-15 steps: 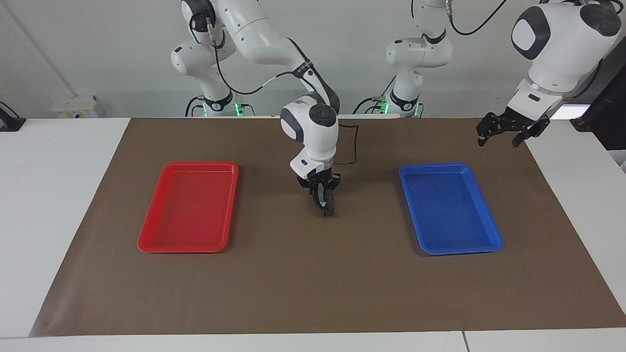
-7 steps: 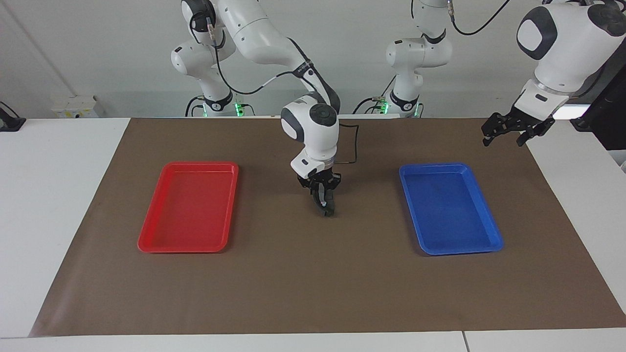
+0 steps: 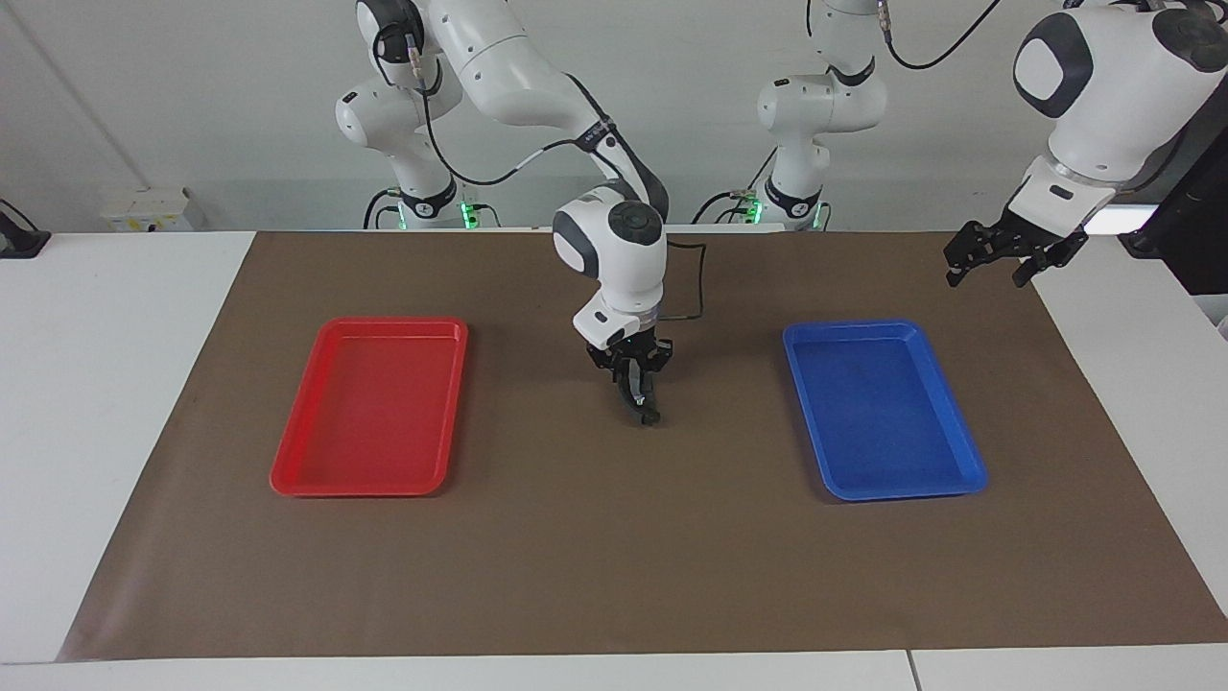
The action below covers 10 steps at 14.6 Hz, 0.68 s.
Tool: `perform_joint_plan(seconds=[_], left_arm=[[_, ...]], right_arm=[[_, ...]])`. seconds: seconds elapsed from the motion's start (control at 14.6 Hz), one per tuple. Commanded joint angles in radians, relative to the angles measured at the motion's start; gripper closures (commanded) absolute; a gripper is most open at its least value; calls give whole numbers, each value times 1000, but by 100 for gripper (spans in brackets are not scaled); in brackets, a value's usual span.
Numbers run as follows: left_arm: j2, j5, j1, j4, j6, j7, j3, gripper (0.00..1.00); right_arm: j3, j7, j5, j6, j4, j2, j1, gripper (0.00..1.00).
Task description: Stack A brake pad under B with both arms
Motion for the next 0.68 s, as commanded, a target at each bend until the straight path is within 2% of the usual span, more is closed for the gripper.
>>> perform_joint_plan(seconds=[0.0,0.34,0.48,0.55,0.62], left_arm=[[-11,9,10,-13,-11,6,-8,2],[-12,9,5,-16,-11,5,-10,2],[-14,9,5,-24,-11,6,-10,2],[-15,9,5,-24,-10,6,-10,2],[-17,9,5,-24,-10,6,-10,2]], right_arm=[[4,-13,5,21,-11,-4,-2,100],[6,-13,7,64,-33,-6,-2,94],[6,-16,7,64,-34,-6,-6,69],[6,-16,7,68,-36,-6,-6,22],[6,-16,7,73,-42,-7,-1,1]])
